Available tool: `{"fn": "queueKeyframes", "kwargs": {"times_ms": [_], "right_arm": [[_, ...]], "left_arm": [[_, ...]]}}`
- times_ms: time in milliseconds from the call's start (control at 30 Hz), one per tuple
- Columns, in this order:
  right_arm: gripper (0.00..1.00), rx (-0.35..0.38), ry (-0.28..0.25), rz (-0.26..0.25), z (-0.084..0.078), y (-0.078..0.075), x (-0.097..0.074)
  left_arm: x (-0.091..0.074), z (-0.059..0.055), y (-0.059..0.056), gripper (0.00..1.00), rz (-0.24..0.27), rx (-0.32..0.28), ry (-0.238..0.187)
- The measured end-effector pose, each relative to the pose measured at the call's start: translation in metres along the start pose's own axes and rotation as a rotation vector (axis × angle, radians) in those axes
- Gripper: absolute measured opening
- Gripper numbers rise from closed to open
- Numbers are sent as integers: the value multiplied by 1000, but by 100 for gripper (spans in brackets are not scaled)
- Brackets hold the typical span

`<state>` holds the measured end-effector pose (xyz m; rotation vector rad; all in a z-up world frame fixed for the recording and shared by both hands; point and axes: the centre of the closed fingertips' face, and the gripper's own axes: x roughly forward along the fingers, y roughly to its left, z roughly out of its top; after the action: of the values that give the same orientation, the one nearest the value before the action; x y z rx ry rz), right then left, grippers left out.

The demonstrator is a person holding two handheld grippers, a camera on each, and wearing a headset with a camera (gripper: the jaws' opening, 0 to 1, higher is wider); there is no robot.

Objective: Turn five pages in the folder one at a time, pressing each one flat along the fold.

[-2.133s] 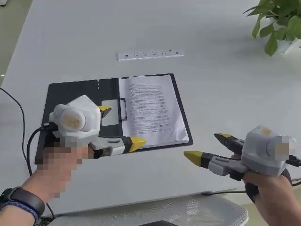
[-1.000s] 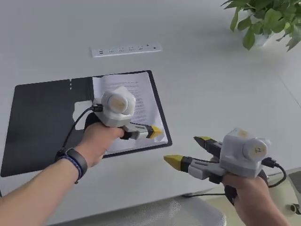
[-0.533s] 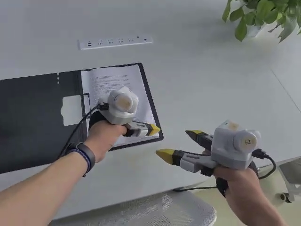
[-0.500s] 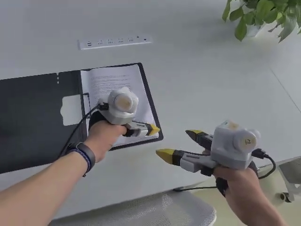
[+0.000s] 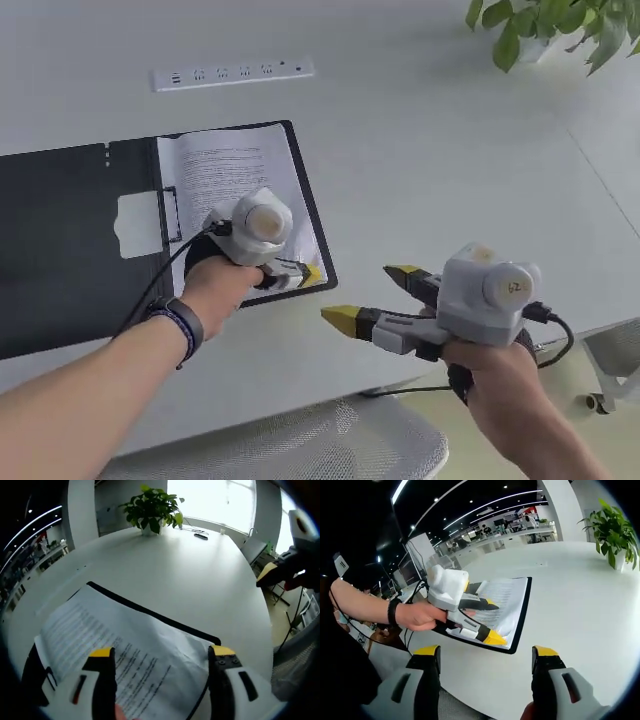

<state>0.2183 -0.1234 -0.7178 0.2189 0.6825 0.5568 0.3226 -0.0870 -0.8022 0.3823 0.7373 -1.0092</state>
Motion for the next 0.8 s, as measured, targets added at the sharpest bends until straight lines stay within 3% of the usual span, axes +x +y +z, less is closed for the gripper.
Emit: {"fn": "queueKeyframes", "kwargs": {"times_ms": [233, 500, 800], "right_arm": [[73, 1, 3, 11, 0, -1, 5], [73, -4, 7, 31, 1, -1, 14], [69, 9, -15, 54, 14, -7, 30]], "left_arm": [[0, -1, 2, 73, 7, 17, -1], [-3, -2, 7, 63, 16, 7, -8], [-4, -3, 10, 58, 24, -23, -22]]}}
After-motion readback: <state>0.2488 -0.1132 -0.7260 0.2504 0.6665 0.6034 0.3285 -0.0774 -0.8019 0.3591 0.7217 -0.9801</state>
